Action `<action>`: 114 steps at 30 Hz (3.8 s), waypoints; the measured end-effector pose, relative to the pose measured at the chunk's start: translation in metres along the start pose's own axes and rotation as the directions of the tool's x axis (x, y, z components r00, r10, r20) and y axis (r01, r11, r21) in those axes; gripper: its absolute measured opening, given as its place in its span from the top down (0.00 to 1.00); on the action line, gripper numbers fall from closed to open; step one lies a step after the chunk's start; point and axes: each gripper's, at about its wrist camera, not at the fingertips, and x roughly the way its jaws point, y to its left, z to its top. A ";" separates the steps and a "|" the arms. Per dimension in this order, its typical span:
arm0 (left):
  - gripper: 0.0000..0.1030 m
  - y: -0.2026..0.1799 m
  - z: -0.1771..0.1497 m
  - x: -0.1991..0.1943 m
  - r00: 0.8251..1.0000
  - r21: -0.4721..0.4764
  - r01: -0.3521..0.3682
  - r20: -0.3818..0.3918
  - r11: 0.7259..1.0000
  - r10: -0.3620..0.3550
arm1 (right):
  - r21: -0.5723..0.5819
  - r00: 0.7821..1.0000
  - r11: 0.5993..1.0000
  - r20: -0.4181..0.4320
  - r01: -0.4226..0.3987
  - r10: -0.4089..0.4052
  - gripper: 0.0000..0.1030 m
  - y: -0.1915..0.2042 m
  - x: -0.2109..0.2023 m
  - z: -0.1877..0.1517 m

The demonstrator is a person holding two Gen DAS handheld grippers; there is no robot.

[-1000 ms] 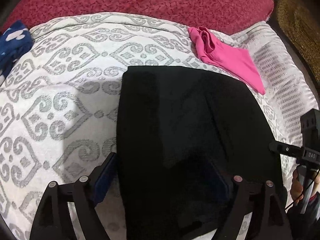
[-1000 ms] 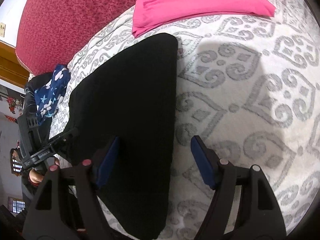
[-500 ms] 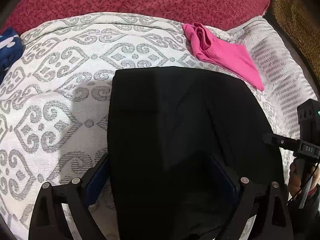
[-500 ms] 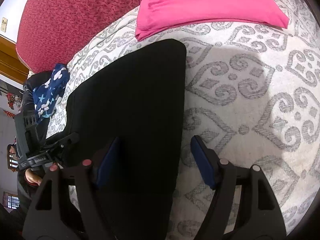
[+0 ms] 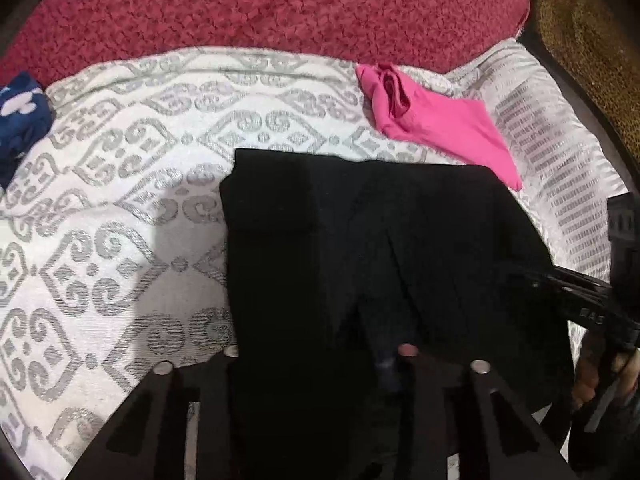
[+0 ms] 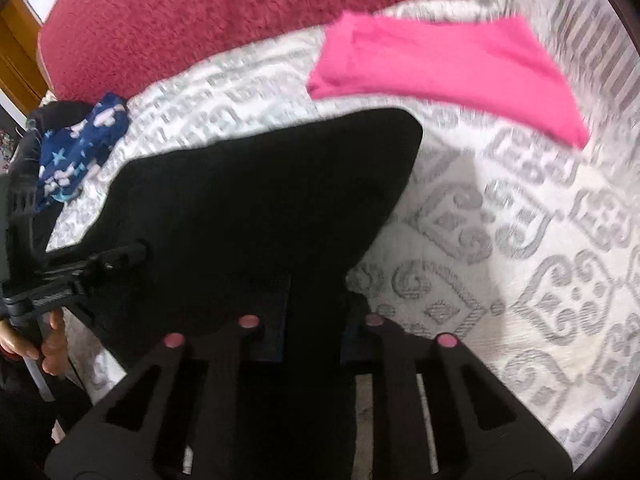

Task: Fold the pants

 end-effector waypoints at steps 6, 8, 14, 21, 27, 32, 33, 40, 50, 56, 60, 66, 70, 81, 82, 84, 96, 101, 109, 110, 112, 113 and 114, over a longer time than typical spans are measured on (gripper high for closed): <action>0.77 -0.028 -0.001 -0.031 0.999 0.065 -0.002 0.050 0.998 -0.001 | -0.057 0.996 0.998 0.093 0.012 -0.007 0.84 0.017 -0.046 0.000; 0.77 -0.041 -0.002 -0.040 0.998 0.097 -0.008 0.063 0.995 0.002 | -0.068 0.993 0.997 0.117 0.020 -0.012 0.84 0.020 -0.061 -0.001; 0.77 -0.067 0.001 -0.060 0.994 0.142 -0.001 0.104 0.990 -0.014 | -0.066 0.984 0.997 0.177 0.036 -0.023 0.84 0.014 -0.094 -0.001; 0.77 -0.101 0.015 -0.067 0.992 0.208 -0.027 0.128 0.978 0.001 | -0.068 0.974 0.996 0.221 0.063 -0.047 0.84 0.001 -0.118 0.001; 0.77 -0.127 0.033 -0.064 0.990 0.246 -0.030 0.139 0.969 -0.005 | -0.039 0.965 0.997 0.259 0.060 -0.048 0.84 -0.023 -0.132 0.009; 0.77 -0.145 0.043 -0.061 0.989 0.272 -0.012 0.144 0.962 -0.029 | -0.045 0.953 0.997 0.300 0.067 -0.050 0.84 -0.039 -0.144 0.013; 0.77 -0.147 0.046 -0.059 0.989 0.274 -0.009 0.145 0.962 -0.032 | -0.045 0.952 0.996 0.302 0.071 -0.054 0.84 -0.041 -0.145 0.014; 0.77 -0.168 0.065 -0.054 0.988 0.308 -0.021 0.149 0.951 -0.027 | -0.060 0.946 0.992 0.313 0.111 -0.087 0.84 -0.052 -0.149 0.030; 0.77 -0.196 0.134 -0.043 0.972 0.349 -0.067 0.233 0.935 -0.017 | -0.068 0.921 0.986 0.371 0.150 -0.115 0.84 -0.082 -0.151 0.104; 0.77 -0.201 0.176 -0.011 0.966 0.359 -0.090 0.260 0.929 -0.007 | -0.069 0.906 0.977 0.392 0.200 -0.158 0.84 -0.100 -0.135 0.137; 0.77 -0.198 0.198 0.019 0.967 0.355 -0.100 0.253 0.929 0.007 | -0.060 0.908 0.976 0.381 0.212 -0.174 0.84 -0.120 -0.113 0.157; 0.77 -0.184 0.222 0.073 0.974 0.332 -0.118 0.223 0.936 0.044 | -0.061 0.929 0.978 0.330 0.199 -0.168 0.84 -0.147 -0.063 0.183; 0.77 -0.169 0.228 0.114 0.976 0.319 -0.152 0.197 0.936 0.091 | -0.068 0.952 0.979 0.255 0.192 -0.169 0.84 -0.167 -0.014 0.194; 0.54 -0.149 0.218 0.182 0.957 0.335 -0.267 0.202 0.904 0.207 | -0.026 0.952 0.963 0.160 0.269 -0.262 0.57 -0.205 0.051 0.171; 0.54 -0.150 0.219 0.183 0.958 0.330 -0.262 0.199 0.907 0.205 | -0.027 0.951 0.962 0.157 0.273 -0.266 0.57 -0.205 0.049 0.171; 0.54 -0.148 0.218 0.182 0.960 0.320 -0.256 0.195 0.912 0.201 | -0.038 0.948 0.957 0.155 0.287 -0.278 0.57 -0.202 0.048 0.173; 0.53 -0.166 0.208 0.151 0.947 0.330 -0.301 0.212 0.895 0.241 | 0.054 0.903 0.921 0.183 0.386 -0.389 0.45 -0.186 -0.045 0.152; 0.46 -0.178 0.189 0.101 0.946 0.304 -0.279 0.251 0.911 0.205 | 0.098 0.898 0.915 0.177 0.391 -0.403 0.44 -0.160 -0.089 0.115; 0.31 -0.217 0.127 0.011 0.920 0.349 -0.276 0.365 0.896 0.141 | 0.142 0.910 0.934 0.219 0.328 -0.352 0.43 -0.096 -0.128 0.065; 0.31 -0.220 0.118 -0.001 0.917 0.343 -0.273 0.375 0.899 0.136 | 0.141 0.904 0.930 0.227 0.338 -0.363 0.43 -0.087 -0.132 0.060; 0.29 -0.222 0.101 -0.022 0.915 0.333 -0.258 0.386 0.907 0.119 | 0.137 0.893 0.926 0.247 0.352 -0.376 0.43 -0.069 -0.141 0.051; 0.28 -0.221 0.098 -0.029 0.914 0.331 -0.254 0.389 0.909 0.113 | 0.136 0.892 0.927 0.253 0.350 -0.374 0.43 -0.064 -0.144 0.049; 0.26 -0.220 0.091 -0.039 0.910 0.327 -0.258 0.398 0.909 0.115 | 0.137 0.892 0.928 0.260 0.345 -0.370 0.42 -0.057 -0.149 0.043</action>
